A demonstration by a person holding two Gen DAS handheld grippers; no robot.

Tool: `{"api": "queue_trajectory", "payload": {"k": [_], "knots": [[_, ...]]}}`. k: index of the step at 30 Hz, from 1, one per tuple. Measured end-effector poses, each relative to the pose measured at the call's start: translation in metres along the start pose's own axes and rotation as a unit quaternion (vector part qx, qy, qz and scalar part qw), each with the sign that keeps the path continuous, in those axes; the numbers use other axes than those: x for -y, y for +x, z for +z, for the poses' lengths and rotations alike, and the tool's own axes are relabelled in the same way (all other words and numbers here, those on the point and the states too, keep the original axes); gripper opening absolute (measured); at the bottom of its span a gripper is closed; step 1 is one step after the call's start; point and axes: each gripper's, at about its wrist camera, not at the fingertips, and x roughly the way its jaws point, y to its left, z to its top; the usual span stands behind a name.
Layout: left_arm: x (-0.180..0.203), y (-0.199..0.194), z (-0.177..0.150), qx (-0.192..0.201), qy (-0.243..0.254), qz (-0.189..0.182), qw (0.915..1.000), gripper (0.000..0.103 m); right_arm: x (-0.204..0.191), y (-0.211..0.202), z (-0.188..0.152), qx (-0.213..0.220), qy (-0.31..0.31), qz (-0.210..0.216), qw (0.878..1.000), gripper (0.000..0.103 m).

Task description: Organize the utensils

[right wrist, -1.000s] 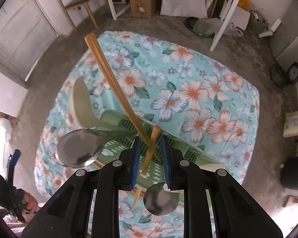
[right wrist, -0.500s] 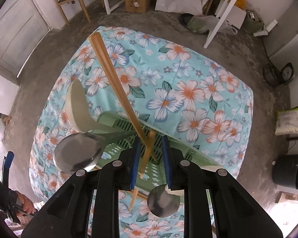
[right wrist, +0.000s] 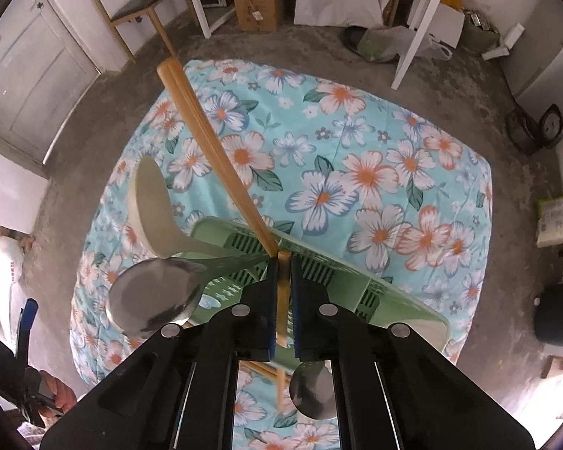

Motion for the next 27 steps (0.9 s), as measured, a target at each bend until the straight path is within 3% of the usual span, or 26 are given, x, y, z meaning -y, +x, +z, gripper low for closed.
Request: {"api": "queue_trajectory", "payload": {"k": [6,10,14,18,22,27], "knots": [[-0.001,0.0,0.0,0.0,0.001,-0.001,1.0,0.097,0.007,-0.025,0.001,0.043,0.012,0.01,0.999,0.005],[0.0,0.0,-0.001,-0.001,0.0,-0.001,1.0,0.097,0.017,-0.053,0.008,0.098,0.03,0.018,0.995,0.005],[0.001,0.0,-0.001,-0.001,0.002,0.0,1.0,0.097,0.028,-0.1,0.018,0.189,0.044,0.02,0.981,0.005],[0.004,0.002,-0.002,-0.003,0.001,0.003,1.0,0.097,0.034,-0.142,0.02,0.283,0.05,0.004,0.958,0.005],[0.004,0.003,-0.002,-0.005,0.001,0.003,1.0,0.097,0.034,-0.146,0.014,0.321,0.044,-0.015,0.946,0.005],[0.006,0.004,-0.002,-0.007,0.004,0.003,1.0,0.097,0.031,-0.129,0.002,0.335,0.026,-0.009,0.942,0.005]]}}
